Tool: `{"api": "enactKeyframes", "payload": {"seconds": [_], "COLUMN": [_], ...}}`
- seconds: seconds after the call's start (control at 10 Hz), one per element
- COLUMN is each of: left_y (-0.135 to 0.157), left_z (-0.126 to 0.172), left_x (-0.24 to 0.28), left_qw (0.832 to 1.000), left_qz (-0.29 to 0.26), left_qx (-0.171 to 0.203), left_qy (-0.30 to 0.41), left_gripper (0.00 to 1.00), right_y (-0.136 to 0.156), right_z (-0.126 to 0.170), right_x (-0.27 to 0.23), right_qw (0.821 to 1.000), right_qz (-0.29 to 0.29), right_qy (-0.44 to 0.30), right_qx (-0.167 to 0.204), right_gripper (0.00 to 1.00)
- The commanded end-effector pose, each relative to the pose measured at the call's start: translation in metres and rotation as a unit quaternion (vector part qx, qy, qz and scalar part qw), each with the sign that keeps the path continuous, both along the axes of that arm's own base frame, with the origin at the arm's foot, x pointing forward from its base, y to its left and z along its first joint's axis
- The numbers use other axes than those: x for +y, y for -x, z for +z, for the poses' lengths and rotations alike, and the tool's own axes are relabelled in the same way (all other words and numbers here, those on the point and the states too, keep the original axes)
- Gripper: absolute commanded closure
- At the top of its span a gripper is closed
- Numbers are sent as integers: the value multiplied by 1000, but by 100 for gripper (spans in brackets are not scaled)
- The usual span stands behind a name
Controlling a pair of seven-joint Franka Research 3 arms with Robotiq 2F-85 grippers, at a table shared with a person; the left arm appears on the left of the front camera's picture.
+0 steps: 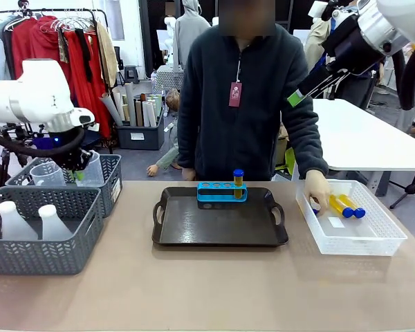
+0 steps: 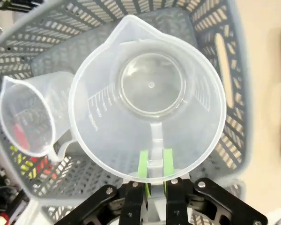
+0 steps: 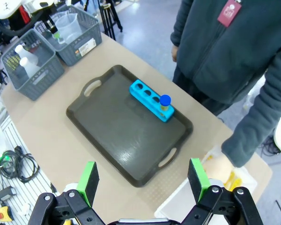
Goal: Prepare the laboratory tools.
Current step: Pick up one Large Measuring Cup and place it on the Handle tray.
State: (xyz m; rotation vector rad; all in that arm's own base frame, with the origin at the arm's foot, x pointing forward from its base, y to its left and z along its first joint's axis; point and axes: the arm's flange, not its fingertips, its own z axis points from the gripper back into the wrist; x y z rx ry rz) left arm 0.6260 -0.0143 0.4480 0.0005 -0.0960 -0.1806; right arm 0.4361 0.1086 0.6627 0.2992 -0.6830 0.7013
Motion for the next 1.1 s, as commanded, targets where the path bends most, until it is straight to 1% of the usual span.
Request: {"api": "enactKeyframes", "payload": {"seconds": [0.0, 0.1, 0.2, 0.4, 0.6, 0.9, 1.0], "left_y": [17, 30, 38, 49, 59, 79, 87], "left_z": [38, 68, 88, 138, 193, 254, 270], "left_x": [-6, -16, -22, -38, -55, -80, -87], "left_qw": [1000, 999, 998, 995, 991, 985, 984], "left_qz": [-22, -39, -50, -72, -110, -143, -143], "left_qx": [-16, -28, -34, -58, -60, -77, -82], "left_qy": [-11, -25, -29, -33, -43, -57, -65], "left_gripper": [100, 100, 100, 100, 100, 100, 100], "right_y": [0, 0, 0, 0, 0, 0, 0], "right_z": [1, 1, 1, 1, 1, 1, 1], "right_x": [0, 0, 0, 0, 0, 0, 0], "right_qw": [1000, 1000, 1000, 1000, 1000, 1000, 1000], "right_qz": [1, 1, 1, 1, 1, 1, 1], "right_qy": [-2, -2, -2, -2, -2, -2, -2], "right_qx": [0, 0, 0, 0, 0, 0, 0], "right_gripper": [0, 0, 0, 0, 0, 0, 0]}}
